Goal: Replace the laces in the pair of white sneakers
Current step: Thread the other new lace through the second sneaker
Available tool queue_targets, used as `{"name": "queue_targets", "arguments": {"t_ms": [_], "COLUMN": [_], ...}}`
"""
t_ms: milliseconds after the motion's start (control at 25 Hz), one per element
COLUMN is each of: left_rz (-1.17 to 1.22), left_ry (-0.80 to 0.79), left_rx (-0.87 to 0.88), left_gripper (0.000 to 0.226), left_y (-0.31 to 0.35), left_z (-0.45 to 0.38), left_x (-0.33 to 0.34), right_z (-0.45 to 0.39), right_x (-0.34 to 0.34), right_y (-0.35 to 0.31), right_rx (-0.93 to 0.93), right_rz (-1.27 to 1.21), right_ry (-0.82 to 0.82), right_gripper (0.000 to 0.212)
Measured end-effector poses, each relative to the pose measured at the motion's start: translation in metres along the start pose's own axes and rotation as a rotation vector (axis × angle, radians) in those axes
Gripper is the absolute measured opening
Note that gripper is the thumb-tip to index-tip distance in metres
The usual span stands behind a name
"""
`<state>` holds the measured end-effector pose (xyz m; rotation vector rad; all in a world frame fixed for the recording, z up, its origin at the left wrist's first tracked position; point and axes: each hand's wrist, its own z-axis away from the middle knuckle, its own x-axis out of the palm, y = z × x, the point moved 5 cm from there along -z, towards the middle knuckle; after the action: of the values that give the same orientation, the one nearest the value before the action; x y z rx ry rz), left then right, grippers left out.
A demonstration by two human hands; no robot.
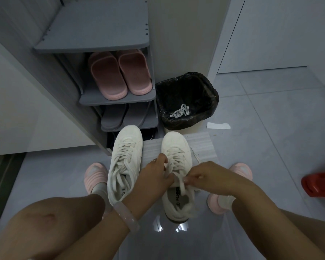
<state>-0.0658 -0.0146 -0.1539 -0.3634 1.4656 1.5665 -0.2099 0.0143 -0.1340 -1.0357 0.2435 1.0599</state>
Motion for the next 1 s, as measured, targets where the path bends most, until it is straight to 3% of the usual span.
{"name": "queue_targets", "arguments": {"t_ms": [80, 160, 280, 600, 880, 1000], "left_rz": [0.0, -0.009, 0.054, -0.209, -0.18, -0.059], "left_ry": [-0.002, 0.023, 0.063, 0.064, 0.1, 0.115], "left_rx": [0.017, 0.045, 0.035, 0.092, 0.045, 0.032], "left_gripper": [0.029, 0.025, 0.017, 0.017, 0.009, 0.015], "left_y": [0.0, 0.001, 0.001, 0.015, 0.017, 0.013], "left_z": [0.0, 0.001, 0.0, -0.001, -0.006, -0.006], "left_x": [0.0, 0.0, -0.003, 0.0, -0.002, -0.007], "right_z": [-0.004, -0.004, -0.009, -0.009, -0.01, -0.011], "right_x": [-0.012, -0.012, 0.01, 0.021, 0.018, 0.011], "right_y": [0.009, 0.004, -0.002, -0.009, -0.009, -0.003], "right_rx": [0.05, 0.088, 0.146, 0.199, 0.167, 0.168], "right_rz": [0.029, -0.057, 0.037, 0.094, 0.153, 0.067], "right_ry": [0.334, 0.467, 0.387, 0.521, 0.527, 0.527], "right_gripper": [0.029, 0.02, 0.022, 0.014, 0.012, 0.013]}}
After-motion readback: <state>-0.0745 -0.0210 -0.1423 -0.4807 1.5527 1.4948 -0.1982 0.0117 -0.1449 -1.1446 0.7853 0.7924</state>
